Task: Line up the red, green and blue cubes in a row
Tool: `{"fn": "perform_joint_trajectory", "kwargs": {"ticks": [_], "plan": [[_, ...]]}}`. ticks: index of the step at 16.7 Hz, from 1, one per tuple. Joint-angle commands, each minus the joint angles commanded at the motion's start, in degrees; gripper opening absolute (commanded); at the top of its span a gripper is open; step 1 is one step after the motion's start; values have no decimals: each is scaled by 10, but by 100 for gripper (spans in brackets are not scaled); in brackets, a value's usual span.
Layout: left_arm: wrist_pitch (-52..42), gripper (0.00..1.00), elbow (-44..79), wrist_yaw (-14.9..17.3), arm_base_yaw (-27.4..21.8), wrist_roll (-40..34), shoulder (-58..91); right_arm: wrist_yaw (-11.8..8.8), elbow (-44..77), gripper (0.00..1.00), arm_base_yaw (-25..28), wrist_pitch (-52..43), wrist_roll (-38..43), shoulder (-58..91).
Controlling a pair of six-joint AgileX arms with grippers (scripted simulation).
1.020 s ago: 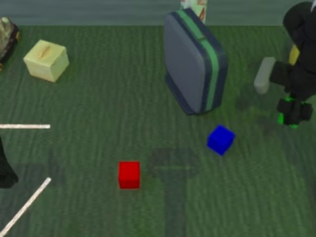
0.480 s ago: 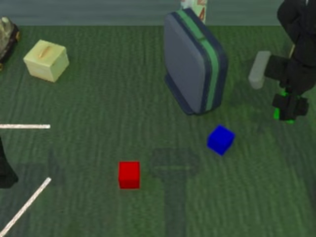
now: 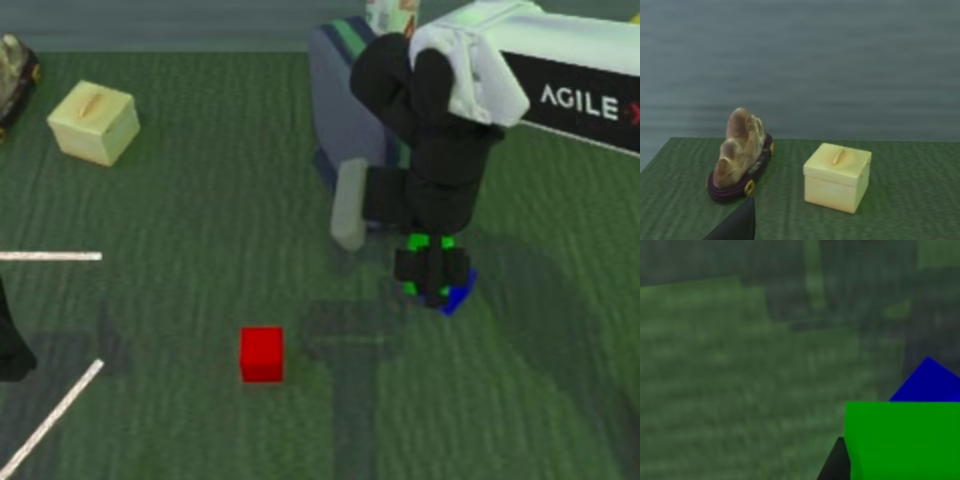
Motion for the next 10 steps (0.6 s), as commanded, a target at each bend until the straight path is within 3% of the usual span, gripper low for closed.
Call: {"fn": "perform_joint_trajectory", "kwargs": {"ticks": [4, 10], "plan": [[0, 100, 0, 0, 0, 0, 0, 0, 11, 0, 100, -12, 34, -3], [0, 100, 0, 0, 0, 0, 0, -1, 11, 0, 113, -13, 42, -3]]}}
